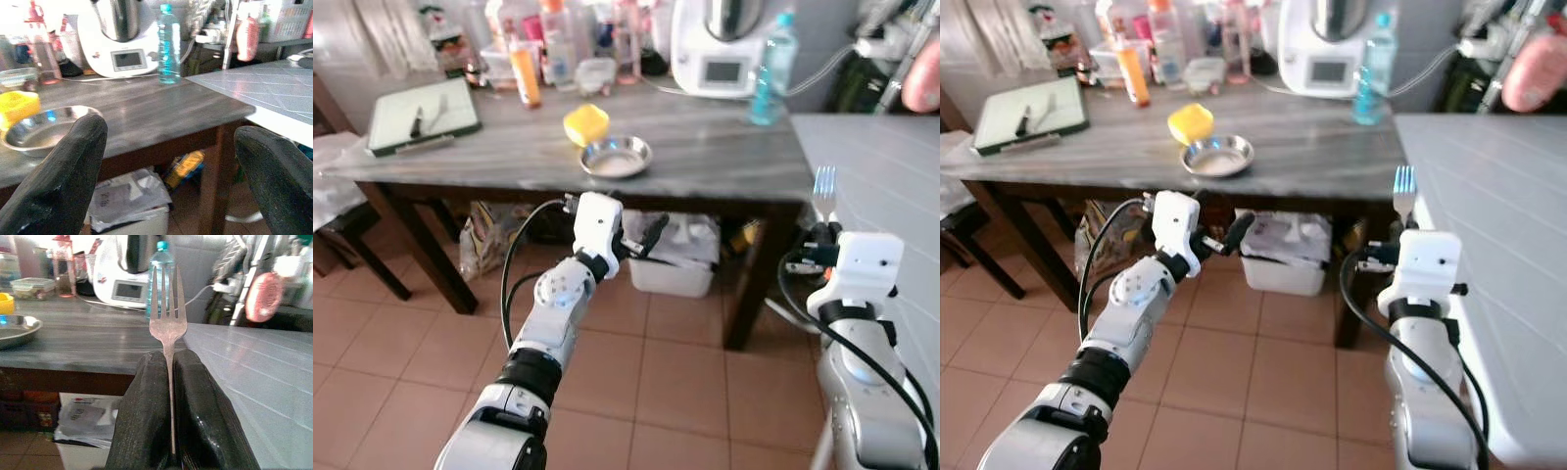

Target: Setting the table

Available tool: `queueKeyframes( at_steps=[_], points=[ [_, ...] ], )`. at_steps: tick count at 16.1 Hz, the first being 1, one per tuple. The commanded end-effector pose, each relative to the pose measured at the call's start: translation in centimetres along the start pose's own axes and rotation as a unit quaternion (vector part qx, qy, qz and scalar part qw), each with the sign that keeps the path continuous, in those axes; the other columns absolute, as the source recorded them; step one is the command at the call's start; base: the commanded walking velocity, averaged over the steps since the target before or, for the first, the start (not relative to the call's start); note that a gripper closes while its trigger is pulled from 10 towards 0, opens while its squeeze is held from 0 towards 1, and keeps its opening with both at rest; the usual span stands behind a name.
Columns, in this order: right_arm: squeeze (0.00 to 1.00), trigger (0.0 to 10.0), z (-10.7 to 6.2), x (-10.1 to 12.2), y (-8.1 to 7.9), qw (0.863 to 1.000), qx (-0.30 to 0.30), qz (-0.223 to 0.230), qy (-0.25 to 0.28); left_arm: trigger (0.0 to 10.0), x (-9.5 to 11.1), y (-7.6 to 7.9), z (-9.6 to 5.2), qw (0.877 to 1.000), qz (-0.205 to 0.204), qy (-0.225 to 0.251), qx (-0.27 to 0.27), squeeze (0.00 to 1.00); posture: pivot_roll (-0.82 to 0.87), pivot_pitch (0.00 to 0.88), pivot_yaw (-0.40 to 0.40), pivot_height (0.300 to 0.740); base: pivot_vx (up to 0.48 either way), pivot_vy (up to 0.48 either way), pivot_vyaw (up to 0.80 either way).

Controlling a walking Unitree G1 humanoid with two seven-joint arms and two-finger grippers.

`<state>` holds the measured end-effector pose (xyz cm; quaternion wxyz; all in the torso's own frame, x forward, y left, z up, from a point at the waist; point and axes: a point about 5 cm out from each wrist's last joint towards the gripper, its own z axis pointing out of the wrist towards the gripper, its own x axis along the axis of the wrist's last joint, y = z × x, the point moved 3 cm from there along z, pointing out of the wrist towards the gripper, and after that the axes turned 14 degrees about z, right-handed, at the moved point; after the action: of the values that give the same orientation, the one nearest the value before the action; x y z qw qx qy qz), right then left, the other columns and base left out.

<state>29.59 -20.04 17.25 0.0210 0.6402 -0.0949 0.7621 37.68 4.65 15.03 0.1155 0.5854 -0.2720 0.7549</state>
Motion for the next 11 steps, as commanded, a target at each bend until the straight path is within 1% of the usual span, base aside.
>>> queueKeyframes(
  at_steps=[1,11],
  points=[
    [0.0,10.0,0.08,0.3,-0.89,1.0,0.013,0.007,0.006,10.0,0.11,-0.91,-0.19,1.0,0.009,0.0,0.007,0.0,0.01,0.079,0.05,0.74,0.48,0.0,0.0],
    [0.0,10.0,0.14,0.11,-1.03,1.0,0.015,0.008,0.003,10.0,0.04,-0.91,-0.27,1.0,0.01,-0.002,0.007,0.0,0.02,0.087,0.05,0.74,0.48,0.0,0.0]
  ],
)
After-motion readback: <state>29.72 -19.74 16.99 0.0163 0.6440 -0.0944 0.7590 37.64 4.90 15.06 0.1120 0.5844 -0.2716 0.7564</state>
